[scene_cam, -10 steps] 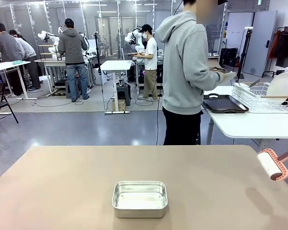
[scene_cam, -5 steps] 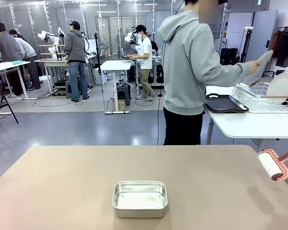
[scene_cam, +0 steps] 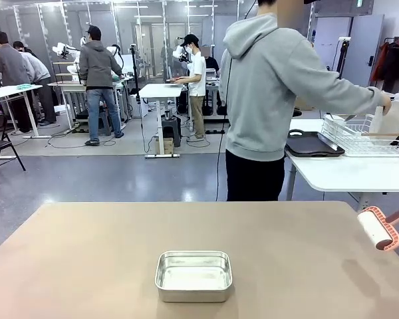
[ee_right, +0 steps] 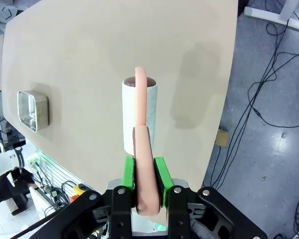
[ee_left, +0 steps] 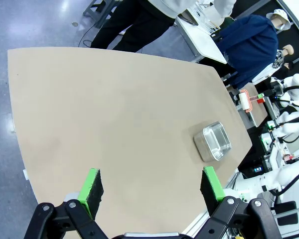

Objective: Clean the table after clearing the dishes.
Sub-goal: Place the Lint Roller back on top of the Airtight Container.

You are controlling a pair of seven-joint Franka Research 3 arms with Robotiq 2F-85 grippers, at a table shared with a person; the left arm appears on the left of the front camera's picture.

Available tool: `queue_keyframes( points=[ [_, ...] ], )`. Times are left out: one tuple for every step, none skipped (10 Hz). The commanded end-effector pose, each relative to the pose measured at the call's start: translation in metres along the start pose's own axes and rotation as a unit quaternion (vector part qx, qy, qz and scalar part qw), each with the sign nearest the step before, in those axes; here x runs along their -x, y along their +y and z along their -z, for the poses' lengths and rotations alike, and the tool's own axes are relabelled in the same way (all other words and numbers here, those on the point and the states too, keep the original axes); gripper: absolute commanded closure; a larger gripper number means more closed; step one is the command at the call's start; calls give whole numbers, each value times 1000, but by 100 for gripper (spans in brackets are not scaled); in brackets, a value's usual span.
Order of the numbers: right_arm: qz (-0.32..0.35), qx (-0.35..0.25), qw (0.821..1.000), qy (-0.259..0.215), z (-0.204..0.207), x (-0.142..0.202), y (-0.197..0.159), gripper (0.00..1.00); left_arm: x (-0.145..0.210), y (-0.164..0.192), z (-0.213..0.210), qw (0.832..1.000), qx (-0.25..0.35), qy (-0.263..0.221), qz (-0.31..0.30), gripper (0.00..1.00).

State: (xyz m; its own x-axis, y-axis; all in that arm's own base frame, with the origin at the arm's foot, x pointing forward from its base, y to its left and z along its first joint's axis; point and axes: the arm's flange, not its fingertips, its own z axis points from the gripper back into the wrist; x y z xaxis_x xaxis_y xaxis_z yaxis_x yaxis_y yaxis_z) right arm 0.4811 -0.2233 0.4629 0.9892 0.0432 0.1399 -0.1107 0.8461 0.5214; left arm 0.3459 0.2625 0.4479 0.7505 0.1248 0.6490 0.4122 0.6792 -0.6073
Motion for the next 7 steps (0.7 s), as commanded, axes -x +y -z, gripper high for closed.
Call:
queue_keyframes(
  points=[
    [-10,-9,1000,-3,1,0,3,78,3,-4,-4,1000,3,3,-1,0],
    [0,0,1000,0,0,0,0,78,3,-4,-4,1000,3,3,-1,0],
    [-79,40,996,-33,-6,-15,43,78,3,-4,-4,1000,3,3,-1,0],
    [-166,60,984,-18,-10,-29,88,78,3,-4,-4,1000,3,3,-1,0],
    [-224,73,972,-6,-10,-38,127,78,3,-4,-4,1000,3,3,-1,0],
    [-276,78,958,8,-5,-45,169,78,3,-4,-4,1000,3,3,-1,0],
    [-317,71,946,17,2,-49,204,78,3,-4,-4,1000,3,3,-1,0]
  ],
)
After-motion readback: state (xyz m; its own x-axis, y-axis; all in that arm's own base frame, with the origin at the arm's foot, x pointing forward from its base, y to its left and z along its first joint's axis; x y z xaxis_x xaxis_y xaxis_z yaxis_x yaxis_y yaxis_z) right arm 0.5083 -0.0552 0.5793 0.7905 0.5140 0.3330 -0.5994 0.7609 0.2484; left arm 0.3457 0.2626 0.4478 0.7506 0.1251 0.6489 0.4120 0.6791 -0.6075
